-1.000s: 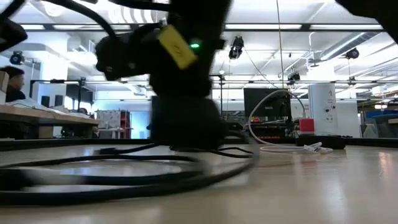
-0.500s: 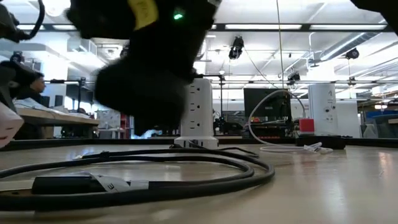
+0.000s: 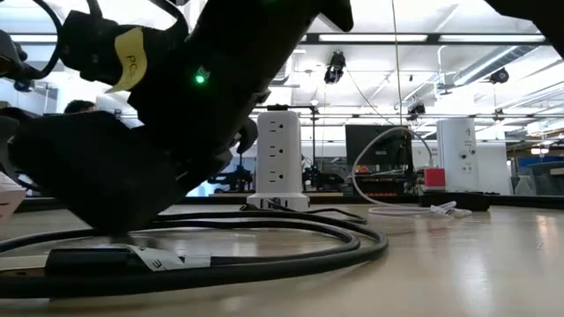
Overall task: Insert USB
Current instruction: Insert the black charger cable into the pink charger adapter
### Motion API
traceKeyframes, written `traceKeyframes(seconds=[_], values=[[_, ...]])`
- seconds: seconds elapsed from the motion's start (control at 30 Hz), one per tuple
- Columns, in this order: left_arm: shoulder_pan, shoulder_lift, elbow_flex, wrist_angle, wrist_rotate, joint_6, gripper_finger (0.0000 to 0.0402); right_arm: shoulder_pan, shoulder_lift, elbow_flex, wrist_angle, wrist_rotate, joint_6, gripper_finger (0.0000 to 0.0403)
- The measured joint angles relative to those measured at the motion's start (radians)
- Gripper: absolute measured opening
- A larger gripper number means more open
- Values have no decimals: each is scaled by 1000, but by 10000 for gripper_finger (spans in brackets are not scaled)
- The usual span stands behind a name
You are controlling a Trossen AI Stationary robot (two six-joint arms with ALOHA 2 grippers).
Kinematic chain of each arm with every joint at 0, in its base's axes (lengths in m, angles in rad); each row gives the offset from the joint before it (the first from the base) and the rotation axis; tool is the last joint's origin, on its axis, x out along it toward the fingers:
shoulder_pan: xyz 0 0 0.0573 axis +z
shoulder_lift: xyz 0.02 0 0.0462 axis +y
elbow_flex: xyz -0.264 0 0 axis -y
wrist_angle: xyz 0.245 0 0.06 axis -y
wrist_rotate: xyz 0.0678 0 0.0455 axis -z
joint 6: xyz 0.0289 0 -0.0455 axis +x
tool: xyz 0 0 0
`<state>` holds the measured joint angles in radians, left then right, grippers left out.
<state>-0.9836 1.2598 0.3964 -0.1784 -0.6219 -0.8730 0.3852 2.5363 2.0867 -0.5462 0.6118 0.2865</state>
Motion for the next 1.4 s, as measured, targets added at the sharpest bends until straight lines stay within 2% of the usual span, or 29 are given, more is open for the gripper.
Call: traceKeyframes(seconds=[0.1,0.3,0.57,0.7,0.8,0.93,1.13,1.4], values=[[0,0,0,0,20,-2,98,-24,-12,-3,8,-80,20,156],[-1,0,0,-4,101,-28,105,-108,-19,-7,31,-306,89,148],[-2,1,-1,-5,116,-26,102,-144,-68,-10,51,-380,14,152],[-1,2,-1,-4,115,-26,107,-187,-63,-32,67,-531,21,161],[-1,2,-1,-4,115,-27,104,-203,-55,-50,74,-561,54,162],[-1,2,-2,-3,112,-26,103,-214,-42,-68,121,-674,67,153],[-1,2,-2,-1,109,-10,104,-208,-42,-110,147,-642,62,120],[-1,1,-2,0,69,-8,106,-200,-42,-151,166,-572,-47,14]])
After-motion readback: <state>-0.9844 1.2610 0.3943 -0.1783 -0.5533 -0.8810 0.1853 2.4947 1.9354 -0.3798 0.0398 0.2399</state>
